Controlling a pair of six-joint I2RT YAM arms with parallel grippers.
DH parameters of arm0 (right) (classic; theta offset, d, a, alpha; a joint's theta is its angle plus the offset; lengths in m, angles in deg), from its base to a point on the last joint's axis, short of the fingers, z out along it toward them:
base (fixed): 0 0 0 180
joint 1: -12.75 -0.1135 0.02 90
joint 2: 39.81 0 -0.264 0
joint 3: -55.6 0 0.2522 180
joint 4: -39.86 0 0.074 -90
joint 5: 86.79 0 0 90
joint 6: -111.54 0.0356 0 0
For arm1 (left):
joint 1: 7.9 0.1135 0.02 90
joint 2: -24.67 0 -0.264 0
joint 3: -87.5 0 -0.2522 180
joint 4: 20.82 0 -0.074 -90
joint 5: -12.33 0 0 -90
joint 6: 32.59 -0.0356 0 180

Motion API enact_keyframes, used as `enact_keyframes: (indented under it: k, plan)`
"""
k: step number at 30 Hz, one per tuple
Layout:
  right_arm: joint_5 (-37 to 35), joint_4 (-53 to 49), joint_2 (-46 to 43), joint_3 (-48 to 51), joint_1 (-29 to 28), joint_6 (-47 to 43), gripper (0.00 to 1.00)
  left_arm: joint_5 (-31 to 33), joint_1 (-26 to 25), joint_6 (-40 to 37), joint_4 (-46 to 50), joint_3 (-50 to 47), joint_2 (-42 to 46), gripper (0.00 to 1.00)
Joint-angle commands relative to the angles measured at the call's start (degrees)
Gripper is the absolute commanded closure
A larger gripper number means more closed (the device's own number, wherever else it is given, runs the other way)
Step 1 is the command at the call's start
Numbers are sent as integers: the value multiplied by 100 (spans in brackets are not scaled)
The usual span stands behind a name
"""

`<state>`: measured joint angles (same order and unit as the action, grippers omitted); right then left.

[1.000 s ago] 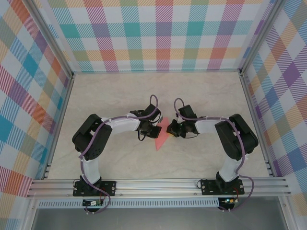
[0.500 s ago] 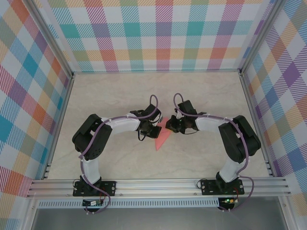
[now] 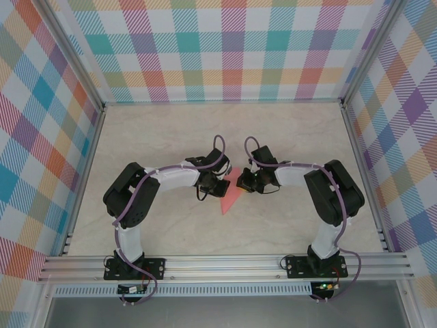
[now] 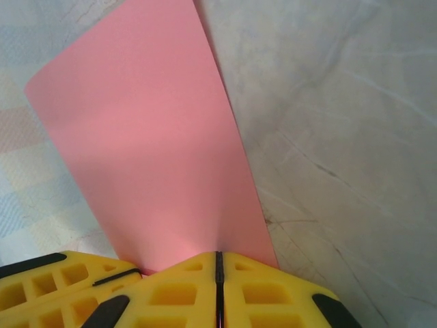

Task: Fold a paper plane with a square sheet of paper (pick it up from the middle)
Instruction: Third fold the triangle at the center of the table.

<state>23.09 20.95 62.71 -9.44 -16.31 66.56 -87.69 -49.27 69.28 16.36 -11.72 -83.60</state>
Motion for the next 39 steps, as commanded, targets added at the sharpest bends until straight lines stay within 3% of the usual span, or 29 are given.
enact_keyframes:
  k: [1, 9, 23, 27, 30, 33, 36, 39]
  plan:
    - [17, -253, -395, 14, 23, -202, 90, 117, 42, -124, 254, -67, -248, 98]
    - [1070, 706, -354, 215, -83, 223, 90, 114, 41, -98, 240, -25, -256, 98]
    - [572, 640, 296, 570, -225, 260, 92, 144, 41, -29, 336, 74, -98, 94]
    - [443, 593, 219, 642, -249, 323, 93, 423, 41, 178, 542, 141, 255, 79]
    - [389, 564, 223, 633, -267, 371, 93, 746, 42, 464, 822, 257, 579, 61]
    - [367, 529, 279, 584, -293, 401, 93, 740, 43, 918, 933, 248, 969, 60]
    - [300, 500, 256, 585, -320, 428, 93, 76, 41, 1449, 586, -80, 1405, 61]
    - [263, 414, 217, 567, -328, 419, 93, -835, 34, 1957, -32, -499, 1678, 69]
